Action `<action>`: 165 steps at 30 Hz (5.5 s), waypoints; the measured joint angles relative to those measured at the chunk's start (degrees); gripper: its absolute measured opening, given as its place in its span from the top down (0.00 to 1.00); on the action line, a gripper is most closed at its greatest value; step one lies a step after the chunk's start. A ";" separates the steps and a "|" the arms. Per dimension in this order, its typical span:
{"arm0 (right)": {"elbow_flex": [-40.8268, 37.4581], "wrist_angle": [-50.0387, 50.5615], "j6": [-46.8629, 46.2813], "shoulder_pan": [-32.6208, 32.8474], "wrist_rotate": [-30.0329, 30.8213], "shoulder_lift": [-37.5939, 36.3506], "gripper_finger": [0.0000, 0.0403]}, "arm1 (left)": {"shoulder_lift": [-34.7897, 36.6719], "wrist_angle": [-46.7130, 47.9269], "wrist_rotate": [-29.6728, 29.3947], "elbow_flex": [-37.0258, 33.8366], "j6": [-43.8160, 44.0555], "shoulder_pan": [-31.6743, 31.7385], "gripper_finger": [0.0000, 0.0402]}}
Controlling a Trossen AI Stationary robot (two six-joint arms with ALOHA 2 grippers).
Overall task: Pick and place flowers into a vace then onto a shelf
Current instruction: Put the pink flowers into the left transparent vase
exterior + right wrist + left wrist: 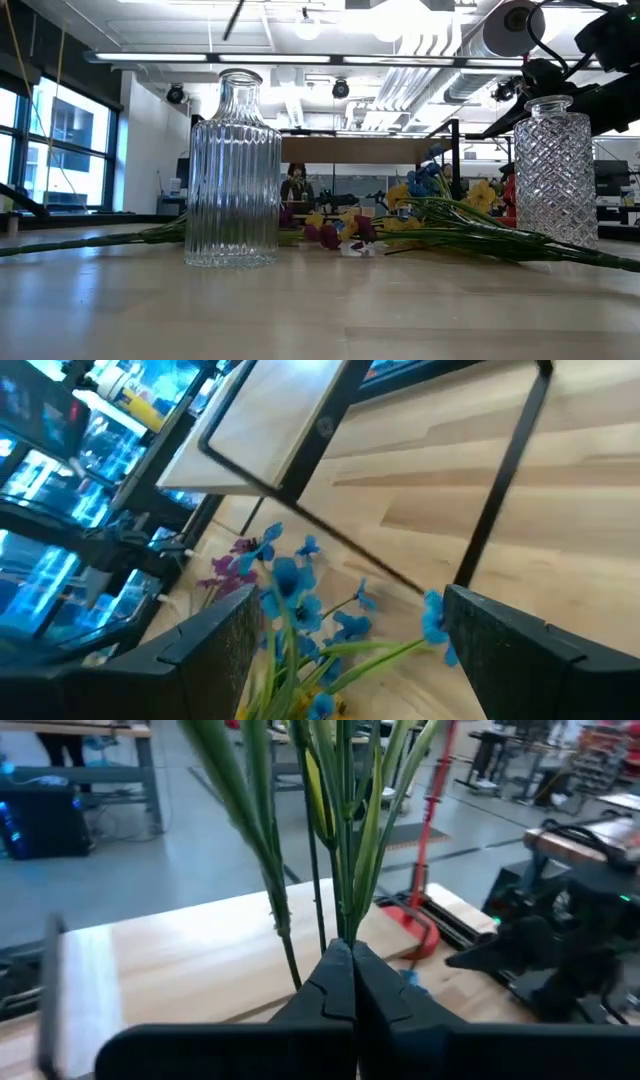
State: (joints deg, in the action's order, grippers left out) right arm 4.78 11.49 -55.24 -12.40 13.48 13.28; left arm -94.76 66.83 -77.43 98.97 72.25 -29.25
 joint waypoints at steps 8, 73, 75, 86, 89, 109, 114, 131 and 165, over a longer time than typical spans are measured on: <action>-0.07 0.00 -0.18 0.02 -6.45 -0.09 0.24 | -2.06 -11.54 0.53 -0.95 -15.21 -1.20 0.95; 0.00 0.35 -7.48 0.07 -20.94 -0.11 0.24 | -12.23 -32.25 -12.70 -7.30 -17.65 -10.90 0.95; 0.00 0.35 -7.39 0.07 -20.70 -0.11 0.24 | -12.32 -32.44 -12.46 -5.51 -20.74 -10.92 0.95; 0.00 0.35 -7.32 0.07 -20.50 -0.11 0.24 | -12.22 -29.78 -12.52 -3.73 -23.19 -12.49 0.95; 0.00 0.35 -7.32 0.07 -20.53 -0.11 0.24 | -12.22 -27.07 -12.99 -4.92 -17.97 -12.56 0.95; 0.00 0.35 -7.73 0.06 -20.03 -0.11 0.24 | -11.96 -26.27 -12.50 -9.10 -12.42 -12.40 0.95; 0.00 0.39 -7.42 0.05 -18.27 -0.11 0.24 | -11.00 -26.89 -12.74 -9.10 -13.07 -12.40 0.95; 0.00 0.46 -5.79 0.04 -17.51 -0.11 0.24 | -9.40 -27.68 -12.56 -4.60 -22.22 -13.12 0.95; 0.00 0.37 -6.42 0.07 -20.57 -0.11 0.24 | -11.17 -29.48 -12.74 -1.37 -25.49 -16.88 0.95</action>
State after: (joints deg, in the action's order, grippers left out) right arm 4.78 11.86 -61.66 -12.34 -7.09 13.17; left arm -105.93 37.36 -90.17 97.60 46.76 -46.13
